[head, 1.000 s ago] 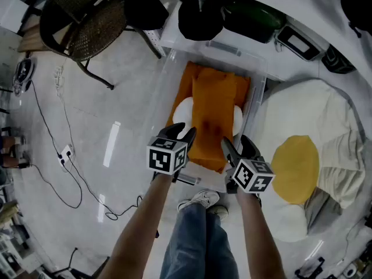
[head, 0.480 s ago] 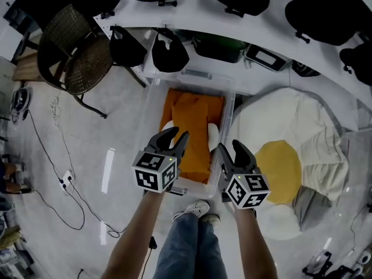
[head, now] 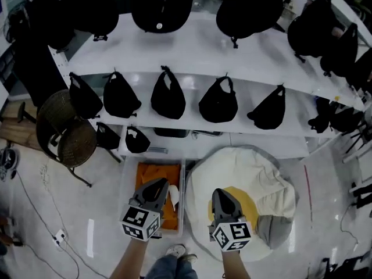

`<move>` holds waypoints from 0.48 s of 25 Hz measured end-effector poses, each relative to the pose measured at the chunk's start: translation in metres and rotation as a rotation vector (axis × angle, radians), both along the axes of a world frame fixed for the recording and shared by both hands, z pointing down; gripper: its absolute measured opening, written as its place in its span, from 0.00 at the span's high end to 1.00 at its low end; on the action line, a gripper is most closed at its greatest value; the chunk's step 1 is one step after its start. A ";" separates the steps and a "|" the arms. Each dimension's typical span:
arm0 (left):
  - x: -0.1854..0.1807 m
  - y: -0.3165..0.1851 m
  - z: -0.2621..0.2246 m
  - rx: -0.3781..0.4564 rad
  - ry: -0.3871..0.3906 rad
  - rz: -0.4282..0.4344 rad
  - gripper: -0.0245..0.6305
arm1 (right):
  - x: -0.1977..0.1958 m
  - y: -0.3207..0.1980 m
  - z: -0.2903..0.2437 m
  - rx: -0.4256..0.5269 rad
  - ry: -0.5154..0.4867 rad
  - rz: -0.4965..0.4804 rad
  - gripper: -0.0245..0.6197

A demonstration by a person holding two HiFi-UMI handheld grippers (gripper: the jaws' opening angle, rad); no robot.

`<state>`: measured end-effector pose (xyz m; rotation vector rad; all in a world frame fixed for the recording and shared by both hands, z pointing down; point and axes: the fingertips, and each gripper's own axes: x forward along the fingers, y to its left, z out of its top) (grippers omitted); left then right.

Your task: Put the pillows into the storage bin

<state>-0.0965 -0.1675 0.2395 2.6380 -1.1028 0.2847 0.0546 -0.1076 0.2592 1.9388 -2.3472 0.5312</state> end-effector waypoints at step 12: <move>0.097 0.071 -0.171 0.119 0.073 0.230 0.93 | 0.102 0.117 -0.162 0.151 0.053 0.279 0.96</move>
